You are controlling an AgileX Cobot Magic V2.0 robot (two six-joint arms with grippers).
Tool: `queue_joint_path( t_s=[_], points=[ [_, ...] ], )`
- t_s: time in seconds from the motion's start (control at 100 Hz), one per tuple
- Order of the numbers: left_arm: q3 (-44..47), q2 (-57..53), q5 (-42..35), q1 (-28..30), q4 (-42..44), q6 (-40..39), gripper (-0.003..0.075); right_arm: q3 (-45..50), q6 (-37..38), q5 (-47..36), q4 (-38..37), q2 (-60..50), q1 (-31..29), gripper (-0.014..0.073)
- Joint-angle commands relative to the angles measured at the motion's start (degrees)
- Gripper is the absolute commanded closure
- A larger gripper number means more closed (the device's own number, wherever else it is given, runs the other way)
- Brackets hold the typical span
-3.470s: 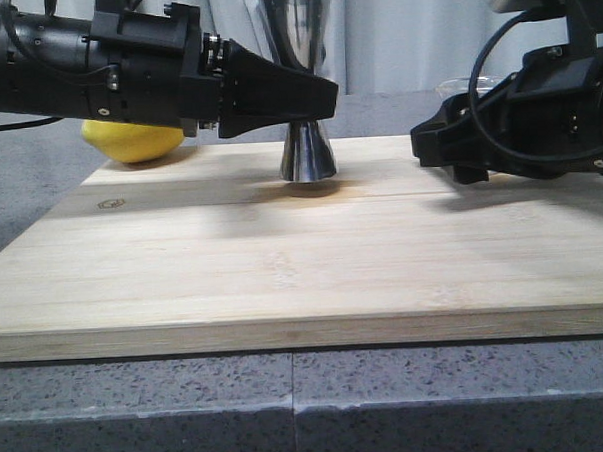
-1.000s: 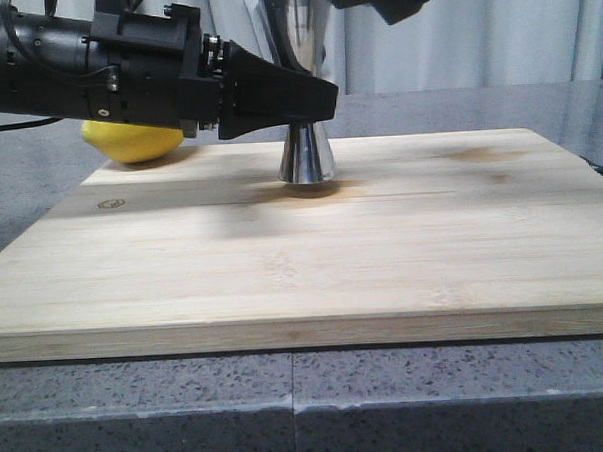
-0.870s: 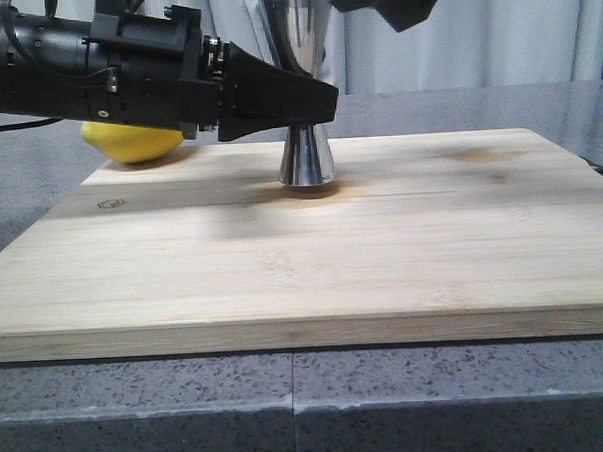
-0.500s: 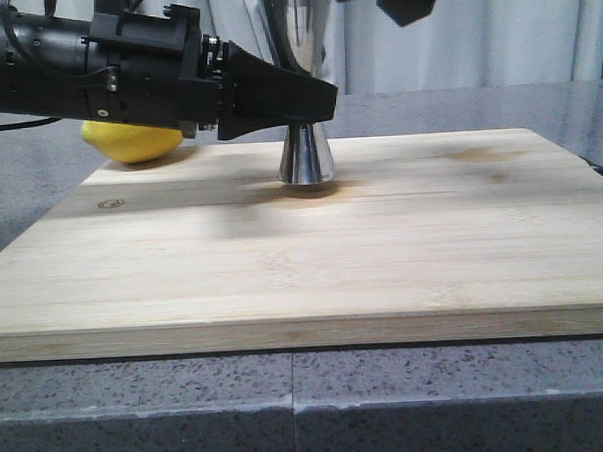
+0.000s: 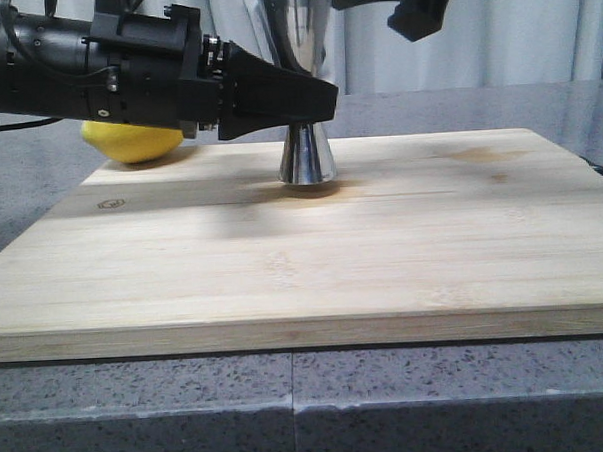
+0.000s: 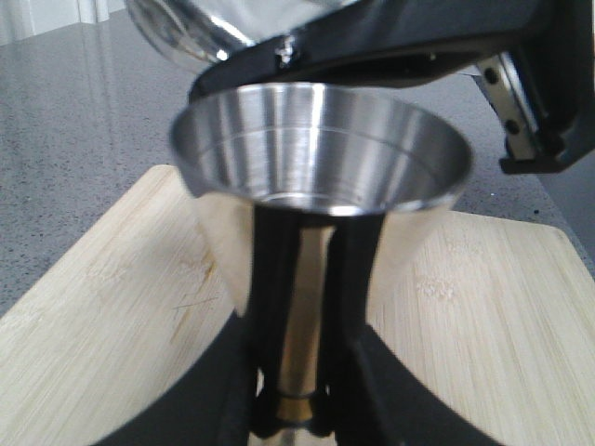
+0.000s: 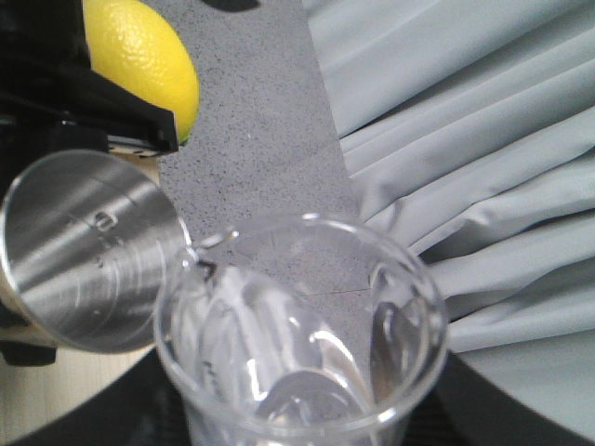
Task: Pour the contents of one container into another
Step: 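Tilt the beaker with the right gripper, pouring liquid into the jigger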
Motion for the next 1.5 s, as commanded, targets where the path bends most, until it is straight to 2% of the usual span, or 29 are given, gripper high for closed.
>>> queue_joint_path(
  t_s=[0.0,0.64,1.49],
  points=[
    [-1.53,-2.74,6.00,-0.52,-5.02,-0.39,0.0626,-2.28,-0.29,-0.58,-0.30,-1.77,-0.04,0.0326],
    [-1.53,-2.74,6.00,-0.52,-5.02,-0.39,0.0626,-2.97,-0.29,0.57,-7.78,-1.77,-0.04,0.0326],
    [-1.53,-2.74,6.00,-0.52,-5.02,-0.39,0.0626,-3.02,-0.82,1.68,-11.41,-1.77,-0.04,0.0326]
  ],
)
